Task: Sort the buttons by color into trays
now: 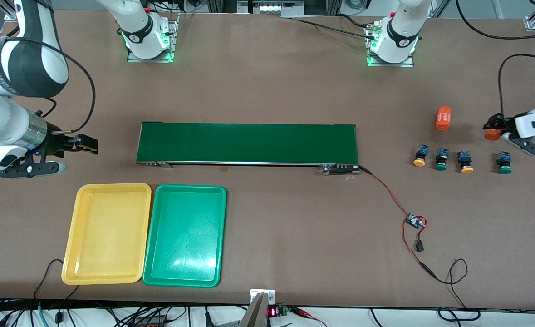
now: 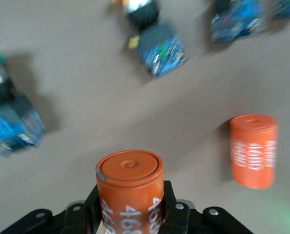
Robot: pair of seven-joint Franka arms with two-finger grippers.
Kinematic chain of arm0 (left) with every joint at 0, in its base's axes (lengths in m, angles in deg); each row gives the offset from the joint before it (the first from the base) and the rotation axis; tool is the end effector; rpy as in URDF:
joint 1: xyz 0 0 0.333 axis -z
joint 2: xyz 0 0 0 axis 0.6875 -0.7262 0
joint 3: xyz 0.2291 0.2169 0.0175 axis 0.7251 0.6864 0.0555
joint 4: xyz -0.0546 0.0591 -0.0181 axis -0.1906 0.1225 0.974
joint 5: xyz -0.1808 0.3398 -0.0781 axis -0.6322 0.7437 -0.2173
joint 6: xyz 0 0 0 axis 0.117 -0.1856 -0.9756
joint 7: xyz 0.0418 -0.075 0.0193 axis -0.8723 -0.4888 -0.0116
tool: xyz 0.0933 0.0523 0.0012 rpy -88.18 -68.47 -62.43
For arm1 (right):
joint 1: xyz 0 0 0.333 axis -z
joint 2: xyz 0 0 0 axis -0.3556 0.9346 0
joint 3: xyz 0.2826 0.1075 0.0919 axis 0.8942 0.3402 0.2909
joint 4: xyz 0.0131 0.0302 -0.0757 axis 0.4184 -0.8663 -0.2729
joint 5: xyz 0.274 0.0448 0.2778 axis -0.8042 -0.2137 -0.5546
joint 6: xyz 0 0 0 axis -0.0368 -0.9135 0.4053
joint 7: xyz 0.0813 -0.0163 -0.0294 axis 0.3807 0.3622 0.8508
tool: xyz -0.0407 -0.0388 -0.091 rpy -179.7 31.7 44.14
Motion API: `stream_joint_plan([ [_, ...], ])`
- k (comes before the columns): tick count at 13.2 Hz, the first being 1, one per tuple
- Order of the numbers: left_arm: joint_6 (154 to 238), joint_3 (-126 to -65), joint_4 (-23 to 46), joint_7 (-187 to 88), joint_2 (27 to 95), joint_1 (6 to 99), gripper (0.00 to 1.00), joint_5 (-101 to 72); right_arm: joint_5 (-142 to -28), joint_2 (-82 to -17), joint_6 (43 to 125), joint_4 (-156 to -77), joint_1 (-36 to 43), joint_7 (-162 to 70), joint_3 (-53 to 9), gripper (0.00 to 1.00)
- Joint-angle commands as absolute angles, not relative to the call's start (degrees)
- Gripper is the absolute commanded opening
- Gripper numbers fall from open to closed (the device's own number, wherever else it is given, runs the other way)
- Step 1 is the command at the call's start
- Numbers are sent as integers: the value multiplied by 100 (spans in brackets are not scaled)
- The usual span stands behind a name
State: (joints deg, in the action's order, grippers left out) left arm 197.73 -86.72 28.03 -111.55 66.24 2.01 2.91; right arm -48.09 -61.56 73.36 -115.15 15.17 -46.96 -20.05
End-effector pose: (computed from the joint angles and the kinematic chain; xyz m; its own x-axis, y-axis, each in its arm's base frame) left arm 0.4748 0.3071 0.2531 0.8461 -0.4923 -0.2045 -0.4502 -0.8653 0.2203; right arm 0.6126 0.0254 0.4652 0.9909 0.1087 -0.0794 0.1098 -0.9939 0.0100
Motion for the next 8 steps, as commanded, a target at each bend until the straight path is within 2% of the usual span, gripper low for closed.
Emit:
stream_joint_plan([
  [1, 18777, -9204, 2051, -11452, 6625, 195, 12, 341, -4882, -6641, 7664, -12192, 1494, -4849, -1983, 100],
  [5, 17958, -10381, 1610, -11894, 6607, 387, 12, 341, -4865, -6781, 7805, -12482, 1169, -5569, -1956, 100],
  [8, 17930, -10726, 1574, -11901, 6590, 1080, 12, 332, -4865, -6773, 7831, -12491, 976, -5868, -1948, 100],
])
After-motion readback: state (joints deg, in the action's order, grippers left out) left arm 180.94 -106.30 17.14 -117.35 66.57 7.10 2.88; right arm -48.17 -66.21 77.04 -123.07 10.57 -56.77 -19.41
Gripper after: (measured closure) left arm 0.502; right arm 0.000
